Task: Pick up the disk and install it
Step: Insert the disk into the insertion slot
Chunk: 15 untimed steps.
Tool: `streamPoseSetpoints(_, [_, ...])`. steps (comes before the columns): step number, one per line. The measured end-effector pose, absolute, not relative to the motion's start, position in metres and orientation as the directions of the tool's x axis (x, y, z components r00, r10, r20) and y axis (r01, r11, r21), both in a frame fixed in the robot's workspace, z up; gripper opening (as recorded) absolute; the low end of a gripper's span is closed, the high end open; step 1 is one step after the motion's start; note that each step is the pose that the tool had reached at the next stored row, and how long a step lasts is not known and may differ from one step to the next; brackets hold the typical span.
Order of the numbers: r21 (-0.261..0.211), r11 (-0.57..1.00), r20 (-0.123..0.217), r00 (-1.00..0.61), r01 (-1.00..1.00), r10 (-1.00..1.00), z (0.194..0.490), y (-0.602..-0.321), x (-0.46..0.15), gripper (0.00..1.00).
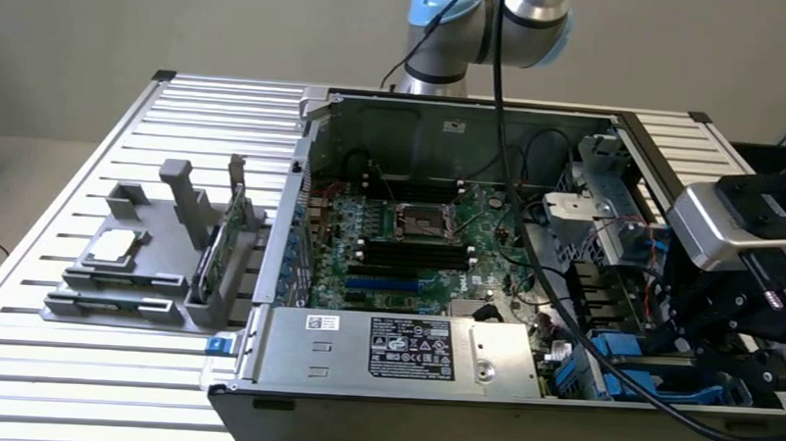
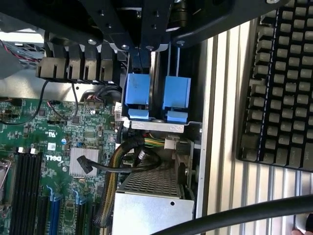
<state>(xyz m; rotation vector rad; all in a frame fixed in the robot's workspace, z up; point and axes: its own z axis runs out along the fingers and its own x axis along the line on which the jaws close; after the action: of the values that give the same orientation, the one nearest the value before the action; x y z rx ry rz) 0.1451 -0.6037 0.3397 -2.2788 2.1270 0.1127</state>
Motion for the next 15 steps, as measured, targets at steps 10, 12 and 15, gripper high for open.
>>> streamPoseSetpoints(10, [0.034, 0.017, -0.070, -0.019, -0.999, -0.997, 0.3431, -0.6036, 0.1452, 0.11])
streamPoseSetpoints(12, [0.034, 0.044, -0.070, -0.047, -0.998, -0.996, 0.3432, -0.6036, 0.1451, 0.11])
streamPoseSetpoints(15, [0.034, 0.085, -0.071, -0.087, -0.996, -0.994, 0.3434, -0.6036, 0.1451, 0.11])
